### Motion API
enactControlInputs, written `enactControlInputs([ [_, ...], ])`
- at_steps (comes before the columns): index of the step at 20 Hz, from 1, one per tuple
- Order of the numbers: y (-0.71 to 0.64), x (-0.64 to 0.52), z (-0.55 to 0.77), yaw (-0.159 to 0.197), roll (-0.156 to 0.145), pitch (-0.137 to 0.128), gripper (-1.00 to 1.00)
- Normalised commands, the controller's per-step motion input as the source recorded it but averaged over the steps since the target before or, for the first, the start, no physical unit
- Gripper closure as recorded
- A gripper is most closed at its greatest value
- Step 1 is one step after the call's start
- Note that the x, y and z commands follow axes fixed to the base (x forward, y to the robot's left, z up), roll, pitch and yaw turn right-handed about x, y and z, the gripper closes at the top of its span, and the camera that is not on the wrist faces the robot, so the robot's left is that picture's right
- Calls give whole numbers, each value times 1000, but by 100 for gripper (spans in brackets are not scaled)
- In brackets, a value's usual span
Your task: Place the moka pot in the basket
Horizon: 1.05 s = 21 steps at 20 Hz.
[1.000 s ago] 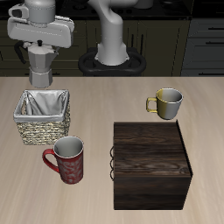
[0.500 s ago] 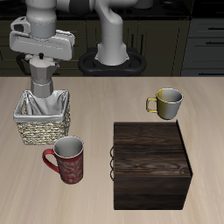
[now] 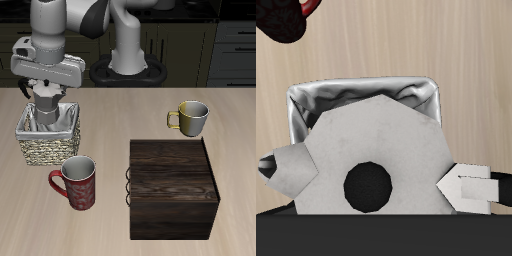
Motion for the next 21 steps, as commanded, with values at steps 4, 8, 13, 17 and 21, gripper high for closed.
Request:
enactControlInputs([
  [4, -75, 1, -389, -69, -29, 75, -100],
  [8, 15, -40, -54, -13, 0, 18, -100],
  [13, 132, -65, 0, 4, 25, -4, -100],
  [17, 195, -147, 38, 39, 36, -9, -100],
  [21, 285, -245, 288, 14, 44, -40, -100],
])
